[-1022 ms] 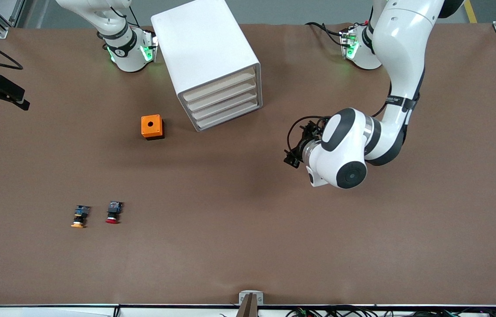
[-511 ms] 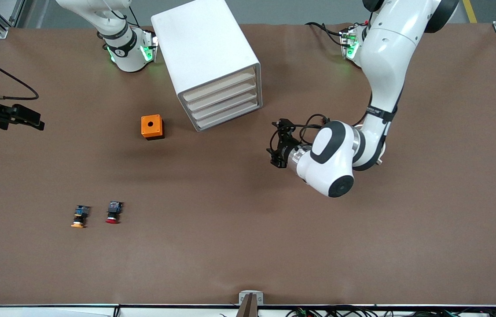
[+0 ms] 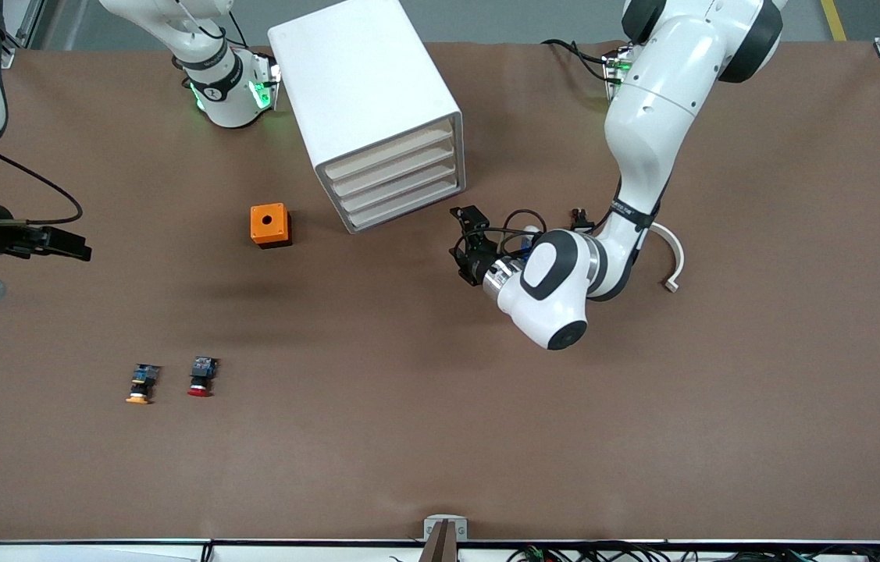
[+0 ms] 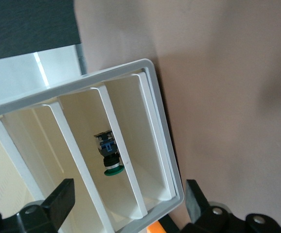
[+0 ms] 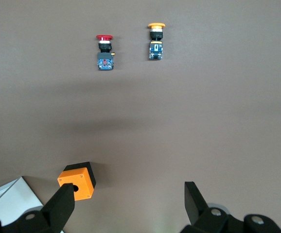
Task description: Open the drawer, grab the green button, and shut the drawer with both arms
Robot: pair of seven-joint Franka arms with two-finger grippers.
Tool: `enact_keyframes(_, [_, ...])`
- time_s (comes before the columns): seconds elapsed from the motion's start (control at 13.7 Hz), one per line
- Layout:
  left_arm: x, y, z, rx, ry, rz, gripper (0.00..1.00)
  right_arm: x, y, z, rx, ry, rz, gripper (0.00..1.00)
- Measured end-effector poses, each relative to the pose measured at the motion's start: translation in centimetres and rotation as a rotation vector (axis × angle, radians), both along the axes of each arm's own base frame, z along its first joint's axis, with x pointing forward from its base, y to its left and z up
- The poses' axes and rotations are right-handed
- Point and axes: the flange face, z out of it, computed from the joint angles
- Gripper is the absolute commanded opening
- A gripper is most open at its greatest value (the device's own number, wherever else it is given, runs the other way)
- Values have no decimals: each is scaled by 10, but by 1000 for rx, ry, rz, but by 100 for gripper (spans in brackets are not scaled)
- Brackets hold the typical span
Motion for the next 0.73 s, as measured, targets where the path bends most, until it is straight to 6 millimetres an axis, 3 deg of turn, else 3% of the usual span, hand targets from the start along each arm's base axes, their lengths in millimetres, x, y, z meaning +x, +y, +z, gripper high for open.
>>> enact_keyframes(0.29, [-18,-7,-31,19,142,20,97,3,-4,-4,-1,6,-7,100])
enact_keyframes(0.73, [-54,-36,-49,51,231,-31,65,3,-1,-4,-8,7,-79,100])
